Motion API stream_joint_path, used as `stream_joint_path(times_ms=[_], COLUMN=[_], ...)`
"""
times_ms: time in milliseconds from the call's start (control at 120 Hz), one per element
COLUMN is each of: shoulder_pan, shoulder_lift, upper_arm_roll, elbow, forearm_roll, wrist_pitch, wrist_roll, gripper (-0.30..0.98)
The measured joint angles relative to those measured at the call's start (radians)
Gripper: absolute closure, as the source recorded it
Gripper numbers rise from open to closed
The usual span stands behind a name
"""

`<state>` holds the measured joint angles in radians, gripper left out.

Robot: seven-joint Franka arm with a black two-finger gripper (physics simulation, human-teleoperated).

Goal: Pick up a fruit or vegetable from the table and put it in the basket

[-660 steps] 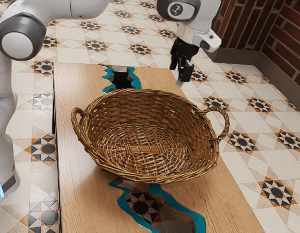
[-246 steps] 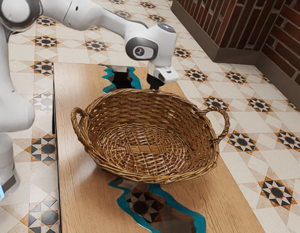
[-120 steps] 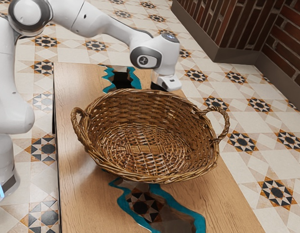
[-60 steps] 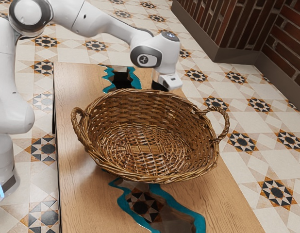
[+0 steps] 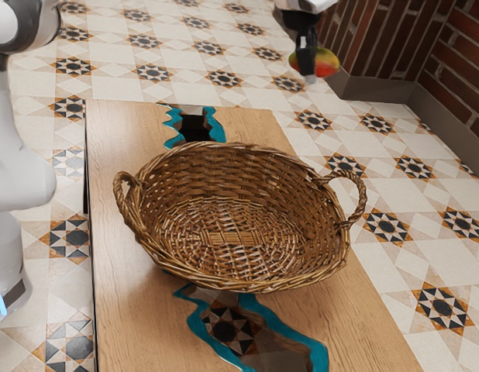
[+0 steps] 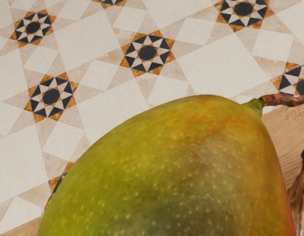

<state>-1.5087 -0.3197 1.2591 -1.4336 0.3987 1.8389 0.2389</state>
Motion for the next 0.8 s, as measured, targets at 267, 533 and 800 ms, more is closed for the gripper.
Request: stream_joint_path(times_ms=[267, 533, 800], shoulder_pan=[0.287, 0.438, 0.459], shoulder_lift=[0.050, -0.054, -0.052], upper_arm_roll=[-0.522, -0.674, -0.666], elbow=[0.000, -0.269, -0.289], forearm_roll=[-0.370, -0.457, -0.478], wrist_pitch=[-0.252, -0.420, -0.463], wrist_roll=[0.017, 0.003, 0.005], gripper=[0.32, 0.33, 0.06])
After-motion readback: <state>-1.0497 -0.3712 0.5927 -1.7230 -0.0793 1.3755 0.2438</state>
